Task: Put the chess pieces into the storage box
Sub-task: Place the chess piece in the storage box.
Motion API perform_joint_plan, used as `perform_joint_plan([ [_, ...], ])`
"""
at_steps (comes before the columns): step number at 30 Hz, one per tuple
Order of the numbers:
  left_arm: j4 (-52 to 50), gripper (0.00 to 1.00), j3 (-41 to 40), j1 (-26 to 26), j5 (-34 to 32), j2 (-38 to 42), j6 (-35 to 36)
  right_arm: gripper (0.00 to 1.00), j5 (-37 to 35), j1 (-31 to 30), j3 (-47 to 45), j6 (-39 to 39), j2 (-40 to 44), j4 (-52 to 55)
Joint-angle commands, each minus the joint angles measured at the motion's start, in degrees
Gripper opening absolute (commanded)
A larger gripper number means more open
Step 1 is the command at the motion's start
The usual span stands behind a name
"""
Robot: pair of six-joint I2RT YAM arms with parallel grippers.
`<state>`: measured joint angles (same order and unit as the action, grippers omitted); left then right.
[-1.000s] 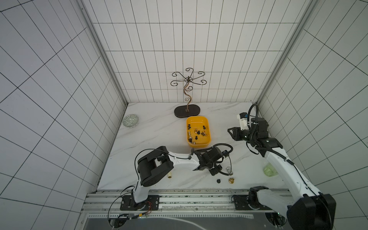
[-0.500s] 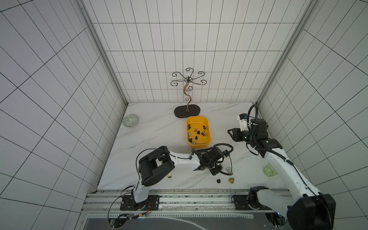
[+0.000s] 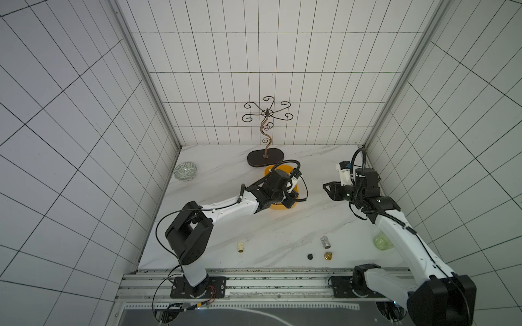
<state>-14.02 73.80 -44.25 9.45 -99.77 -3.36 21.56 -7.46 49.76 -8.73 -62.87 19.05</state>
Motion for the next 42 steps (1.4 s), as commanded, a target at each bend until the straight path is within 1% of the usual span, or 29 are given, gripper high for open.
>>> perform_joint_plan([
  [1, -9.4, 0.11, 6.2, 4.5, -0.7, -3.4, 2.1, 0.35, 0.8, 0.7, -3.0, 0.6, 1.2, 0.6],
  [4, -18.8, 0.11, 14.1, 7.9, -1.9, -9.0, 2.7, 0.35, 0.9, 0.8, -3.3, 0.6, 1.5, 0.8],
  [6, -22.1, 0.11, 17.5, 9.0, -2.6, -12.6, 3.4, 0.35, 1.0, 0.8, -3.4, 0.6, 1.7, 0.9],
  [13, -25.1, 0.13, 22.6, 9.9, -5.1, -19.7, 3.6, 0.35, 0.8, 0.8, -4.3, 0.5, 3.2, 1.9],
  [17, -27.4, 0.16, 26.2, 10.0, -7.0, -23.1, 3.4, 0.35, 0.8, 0.9, -5.1, 0.3, 3.9, 2.2],
  [18, -27.7, 0.18, 27.0, 10.0, -7.0, -23.7, 3.4, 0.35, 0.8, 0.8, -5.3, 0.3, 4.1, 2.3],
  [19, -27.9, 0.22, 27.7, 10.0, -7.1, -24.3, 3.5, 0.35, 0.9, 0.9, -5.4, 0.3, 4.2, 2.3],
  [21, -27.9, 0.33, 28.6, 10.0, -7.6, -24.7, 3.4, 0.35, 0.8, 0.8, -5.5, 0.1, 4.6, 2.5],
  [23, -27.7, 0.42, 29.1, 10.1, -8.4, -24.8, 3.2, 0.35, 0.6, 0.9, -5.4, -0.1, 4.9, 2.7],
  [26, -27.5, 0.47, 29.6, 10.2, -9.3, -24.6, 2.9, 0.35, 0.2, 0.8, -5.0, -0.3, 5.3, 3.0],
  [31, -26.1, 0.49, 28.7, 10.6, -9.3, -22.3, 2.4, 0.35, -0.6, 0.8, -4.8, -0.9, 5.3, 4.3],
  [34, -24.4, 0.49, 26.8, 10.7, -9.1, -19.6, 2.3, 0.35, -1.7, 0.6, -4.9, -1.9, 5.3, 5.8],
  [39, -18.9, 0.49, 19.2, 10.8, -7.7, -12.7, 1.1, 0.34, -6.2, -1.7, -6.1, -5.4, 7.2, 8.9],
  [42, -14.8, 0.49, 12.6, 11.0, -6.4, -7.8, -0.4, 0.34, -12.3, -6.6, -6.3, -8.5, 8.8, 12.9],
])
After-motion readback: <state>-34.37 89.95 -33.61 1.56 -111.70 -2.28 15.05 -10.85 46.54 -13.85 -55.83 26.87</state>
